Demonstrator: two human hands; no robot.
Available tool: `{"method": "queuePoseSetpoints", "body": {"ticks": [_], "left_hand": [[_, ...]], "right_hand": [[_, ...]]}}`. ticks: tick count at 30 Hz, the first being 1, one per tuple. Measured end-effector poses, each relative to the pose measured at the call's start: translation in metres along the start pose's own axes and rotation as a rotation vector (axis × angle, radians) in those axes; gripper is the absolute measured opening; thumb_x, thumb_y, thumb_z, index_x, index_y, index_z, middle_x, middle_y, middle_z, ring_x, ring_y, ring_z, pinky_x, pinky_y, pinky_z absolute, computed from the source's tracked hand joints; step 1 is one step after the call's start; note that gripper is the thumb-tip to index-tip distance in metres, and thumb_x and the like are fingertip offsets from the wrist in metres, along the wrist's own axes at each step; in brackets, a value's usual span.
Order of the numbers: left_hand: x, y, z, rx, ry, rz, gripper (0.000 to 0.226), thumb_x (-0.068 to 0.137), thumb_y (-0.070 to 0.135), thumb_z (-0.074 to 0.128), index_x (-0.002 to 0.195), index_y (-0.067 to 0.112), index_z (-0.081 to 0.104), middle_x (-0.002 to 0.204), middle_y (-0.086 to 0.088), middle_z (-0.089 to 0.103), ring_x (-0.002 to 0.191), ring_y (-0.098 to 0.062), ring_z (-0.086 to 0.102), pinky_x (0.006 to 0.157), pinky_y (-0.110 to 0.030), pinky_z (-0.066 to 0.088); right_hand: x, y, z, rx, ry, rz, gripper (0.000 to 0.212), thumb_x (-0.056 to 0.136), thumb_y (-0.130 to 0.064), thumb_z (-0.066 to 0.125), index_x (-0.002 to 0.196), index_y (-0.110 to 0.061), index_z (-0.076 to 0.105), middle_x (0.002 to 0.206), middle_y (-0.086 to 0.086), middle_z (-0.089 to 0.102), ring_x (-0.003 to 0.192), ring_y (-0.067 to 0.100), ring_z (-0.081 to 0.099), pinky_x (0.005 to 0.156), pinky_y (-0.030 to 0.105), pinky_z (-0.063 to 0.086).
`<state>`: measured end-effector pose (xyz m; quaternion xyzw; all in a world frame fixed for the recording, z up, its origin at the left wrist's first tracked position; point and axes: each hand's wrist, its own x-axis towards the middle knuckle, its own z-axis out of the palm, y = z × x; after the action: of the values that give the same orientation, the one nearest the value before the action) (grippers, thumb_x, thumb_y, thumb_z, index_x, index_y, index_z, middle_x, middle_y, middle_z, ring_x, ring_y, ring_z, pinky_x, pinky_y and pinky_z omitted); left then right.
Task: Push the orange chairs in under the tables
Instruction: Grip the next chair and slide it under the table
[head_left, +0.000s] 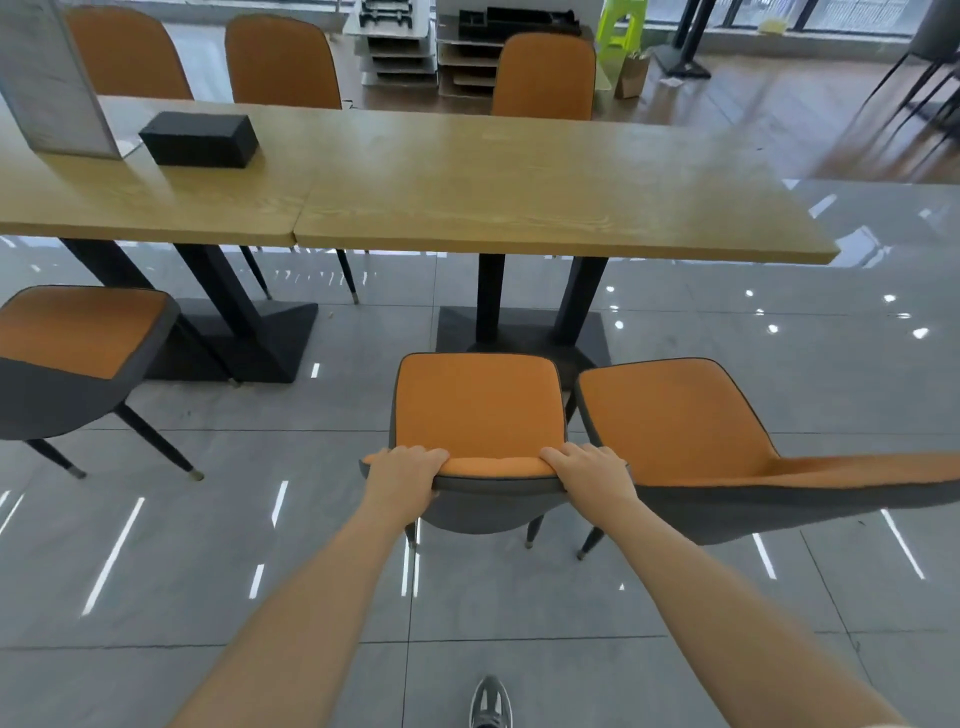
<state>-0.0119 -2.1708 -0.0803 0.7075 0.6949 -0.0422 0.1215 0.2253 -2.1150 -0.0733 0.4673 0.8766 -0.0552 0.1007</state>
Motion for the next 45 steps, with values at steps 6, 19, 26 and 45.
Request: {"method": "queuePoseSetpoints", "body": {"ticks": [6, 19, 26, 45], "left_hand": [[0.045, -0.007, -0.014, -0.001, 0.007, -0.029, 0.030, 0.087, 0.017, 0.052, 0.115, 0.025, 0.055, 0.110, 0.000, 0.065, 0.105, -0.023, 0.058, 0.088, -0.035, 0.041], [0.119, -0.044, -0.035, 0.014, 0.032, -0.015, 0.037, 0.088, 0.008, 0.043, 0.119, 0.025, 0.055, 0.111, 0.000, 0.064, 0.104, -0.023, 0.058, 0.089, -0.035, 0.039], [0.142, -0.058, -0.040, 0.030, 0.064, 0.010, 0.037, 0.091, 0.009, 0.043, 0.120, 0.028, 0.054, 0.111, 0.002, 0.065, 0.105, -0.022, 0.059, 0.088, -0.033, 0.041], [0.155, -0.061, -0.054, 0.122, 0.041, -0.044, 0.024, 0.093, 0.011, 0.048, 0.115, 0.020, 0.051, 0.110, -0.005, 0.061, 0.105, -0.026, 0.056, 0.089, -0.038, 0.043]], "right_hand": [[0.046, 0.018, -0.012, -0.004, 0.009, -0.001, 0.035, 0.091, -0.003, 0.045, 0.123, -0.017, 0.046, 0.107, 0.007, 0.060, 0.098, 0.028, 0.058, 0.083, 0.037, 0.044], [0.123, 0.025, -0.027, 0.044, 0.043, 0.052, 0.034, 0.093, -0.007, 0.047, 0.124, -0.021, 0.048, 0.110, 0.004, 0.062, 0.102, 0.028, 0.057, 0.092, 0.039, 0.042], [0.146, 0.026, -0.029, 0.038, 0.053, 0.081, 0.036, 0.093, -0.008, 0.048, 0.126, -0.022, 0.048, 0.114, 0.003, 0.061, 0.104, 0.028, 0.057, 0.093, 0.039, 0.041], [0.160, 0.005, -0.048, 0.011, -0.025, 0.302, 0.039, 0.086, -0.008, 0.061, 0.120, -0.017, 0.043, 0.114, 0.010, 0.057, 0.111, 0.032, 0.051, 0.098, 0.044, 0.040]]}}
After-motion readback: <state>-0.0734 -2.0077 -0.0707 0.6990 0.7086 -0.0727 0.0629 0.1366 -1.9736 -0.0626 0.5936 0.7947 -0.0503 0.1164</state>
